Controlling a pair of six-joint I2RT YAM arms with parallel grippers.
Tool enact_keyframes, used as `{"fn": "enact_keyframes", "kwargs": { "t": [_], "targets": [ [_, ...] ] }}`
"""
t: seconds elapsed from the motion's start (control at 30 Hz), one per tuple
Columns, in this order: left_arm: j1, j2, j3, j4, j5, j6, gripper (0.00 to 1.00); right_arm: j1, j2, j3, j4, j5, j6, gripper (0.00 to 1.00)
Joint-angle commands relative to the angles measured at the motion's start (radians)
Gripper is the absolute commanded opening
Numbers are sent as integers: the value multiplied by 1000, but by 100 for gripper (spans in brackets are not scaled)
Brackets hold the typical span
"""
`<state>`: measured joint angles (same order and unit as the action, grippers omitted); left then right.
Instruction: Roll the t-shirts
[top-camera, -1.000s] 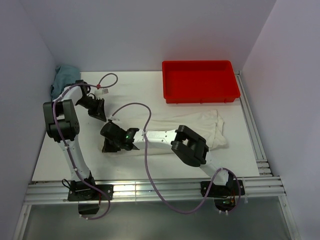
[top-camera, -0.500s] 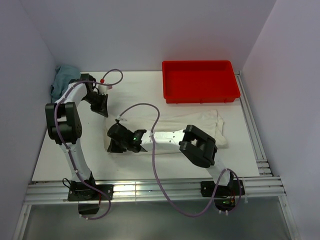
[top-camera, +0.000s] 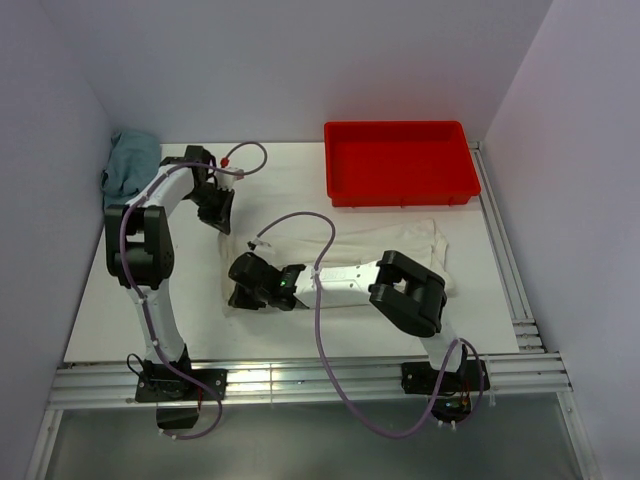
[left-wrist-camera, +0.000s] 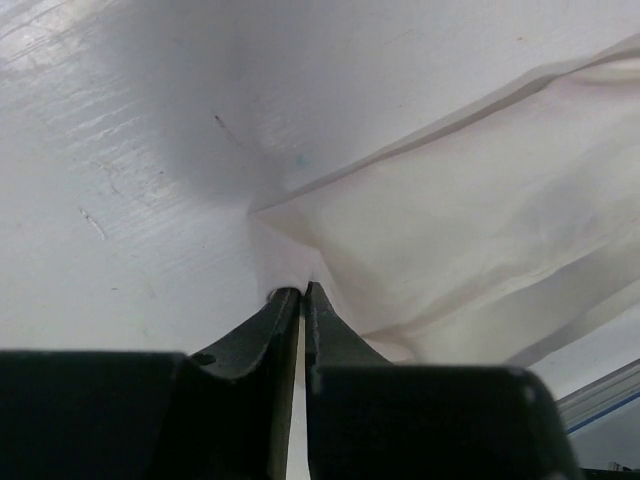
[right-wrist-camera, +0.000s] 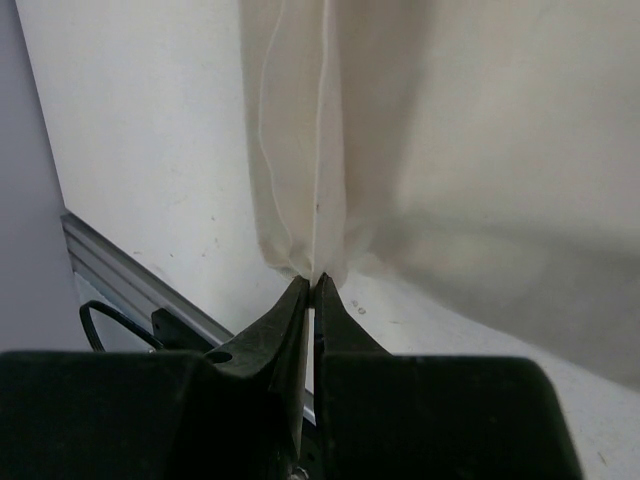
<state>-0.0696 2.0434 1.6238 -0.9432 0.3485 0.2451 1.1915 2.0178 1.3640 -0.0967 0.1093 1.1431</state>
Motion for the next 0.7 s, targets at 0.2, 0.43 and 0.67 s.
{"fn": "enact_keyframes", "kwargs": {
  "t": [0.2,0.43,0.67],
  "targets": [
    [-25,-26,48,35,7,-24,22,14,-30,-22,-11,62,55,4],
    [-30,-31,51,32,52,-7,36,16,-18,-25,-44,82,95,4],
    [-30,-45,88,17,119,13,49,20,-19,-54,-55,98,132,3]
  ]
}}
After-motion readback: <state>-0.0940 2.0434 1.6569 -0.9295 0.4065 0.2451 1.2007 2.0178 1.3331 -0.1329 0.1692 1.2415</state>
